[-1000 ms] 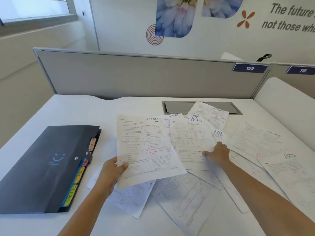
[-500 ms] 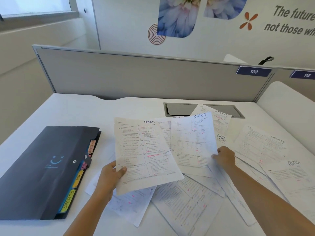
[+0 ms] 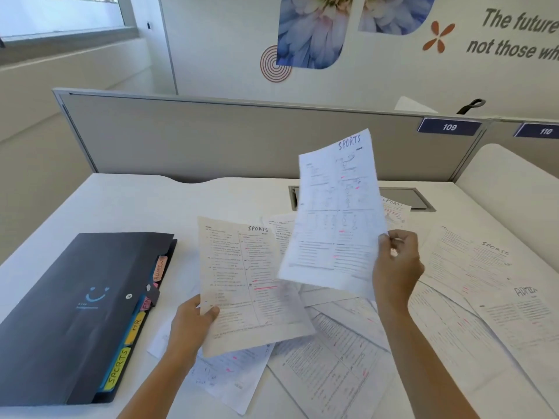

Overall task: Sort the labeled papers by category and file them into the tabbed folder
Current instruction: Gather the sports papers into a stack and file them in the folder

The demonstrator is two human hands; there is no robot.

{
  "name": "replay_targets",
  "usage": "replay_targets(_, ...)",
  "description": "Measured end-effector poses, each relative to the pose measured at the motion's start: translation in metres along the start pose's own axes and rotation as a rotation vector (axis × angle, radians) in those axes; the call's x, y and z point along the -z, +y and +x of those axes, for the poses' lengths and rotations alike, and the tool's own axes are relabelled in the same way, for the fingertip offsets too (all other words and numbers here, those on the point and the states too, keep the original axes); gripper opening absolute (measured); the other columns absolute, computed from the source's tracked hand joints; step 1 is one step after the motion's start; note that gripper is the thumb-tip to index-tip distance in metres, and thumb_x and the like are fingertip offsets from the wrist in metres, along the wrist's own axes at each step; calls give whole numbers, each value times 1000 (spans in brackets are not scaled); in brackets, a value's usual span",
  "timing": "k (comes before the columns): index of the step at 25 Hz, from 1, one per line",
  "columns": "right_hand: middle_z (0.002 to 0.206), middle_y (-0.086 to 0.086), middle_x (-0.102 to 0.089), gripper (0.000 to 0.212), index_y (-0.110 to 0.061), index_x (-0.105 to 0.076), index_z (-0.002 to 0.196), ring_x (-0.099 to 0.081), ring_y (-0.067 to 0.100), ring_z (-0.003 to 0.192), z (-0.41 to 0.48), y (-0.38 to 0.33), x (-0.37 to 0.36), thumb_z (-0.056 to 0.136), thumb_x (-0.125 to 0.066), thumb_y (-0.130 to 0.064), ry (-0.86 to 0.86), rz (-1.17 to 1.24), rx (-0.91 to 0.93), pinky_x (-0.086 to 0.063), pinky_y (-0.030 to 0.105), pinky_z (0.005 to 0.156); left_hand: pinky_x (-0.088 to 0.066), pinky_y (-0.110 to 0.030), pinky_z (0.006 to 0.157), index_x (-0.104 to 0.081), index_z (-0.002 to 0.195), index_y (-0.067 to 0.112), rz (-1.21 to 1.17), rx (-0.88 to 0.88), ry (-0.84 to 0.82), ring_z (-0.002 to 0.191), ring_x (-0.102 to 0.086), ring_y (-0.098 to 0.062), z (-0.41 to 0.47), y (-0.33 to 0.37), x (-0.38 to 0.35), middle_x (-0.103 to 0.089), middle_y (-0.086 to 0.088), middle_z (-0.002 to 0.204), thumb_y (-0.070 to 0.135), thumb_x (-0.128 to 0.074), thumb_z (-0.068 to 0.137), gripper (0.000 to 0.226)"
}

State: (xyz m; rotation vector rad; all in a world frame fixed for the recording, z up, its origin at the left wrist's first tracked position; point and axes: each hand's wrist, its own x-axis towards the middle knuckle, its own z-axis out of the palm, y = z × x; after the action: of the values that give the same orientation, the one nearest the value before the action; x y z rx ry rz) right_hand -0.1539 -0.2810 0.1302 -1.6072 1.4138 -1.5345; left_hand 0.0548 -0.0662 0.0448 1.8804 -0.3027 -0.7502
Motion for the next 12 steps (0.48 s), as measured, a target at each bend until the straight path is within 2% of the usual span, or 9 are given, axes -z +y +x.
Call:
replay_targets(3,74,-9,-61,2,-17,-61,90,-56,12,70,-27,12,-8,88,-61,-17,-251,-11,-222,-34,0,54,-54,-43,81,-63,107,19,17,37,-51,91,-65,-25,-4,-2,-3,-70,-5,101,5,-58,90,23)
replay_targets(5,76,-9,-61,2,-18,-62,90,-55,4,69,-49,25,-16,88,-62,-18,-407,-85,-269,-35,5,56,-55,-41,80,-66,103,20,55,46,-80,90,-66,-22,-7,-4,-5,-72,-2,98,10,-62,88,19)
replay_targets(8,81,-3,-63,3,-14,-63,90,-56,8,73,-74,43,-27,88,-62,-17,-529,-149,-308,-35,7,58,-55,-41,81,-68,98,19,119,101,-103,87,-67,-22,-9,-6,-4,-73,-5,92,19,-57,91,13)
replay_targets(10,83,1,-64,8,-9,-64,93,-55,10,72,-83,51,-33,88,-62,-15,-576,-191,-326,-35,7,56,-54,-43,81,-69,92,6,139,149,-102,78,-66,-25,-5,-11,-2,-73,-16,87,33,-49,94,33)
replay_targets(12,82,2,-64,12,-6,-64,97,-56,12,73,-92,56,-37,89,-62,-14,-640,-238,-339,-34,6,55,-54,-44,82,-67,90,-2,132,191,-100,78,-68,-32,0,-15,-1,-70,-25,92,46,-41,95,55)
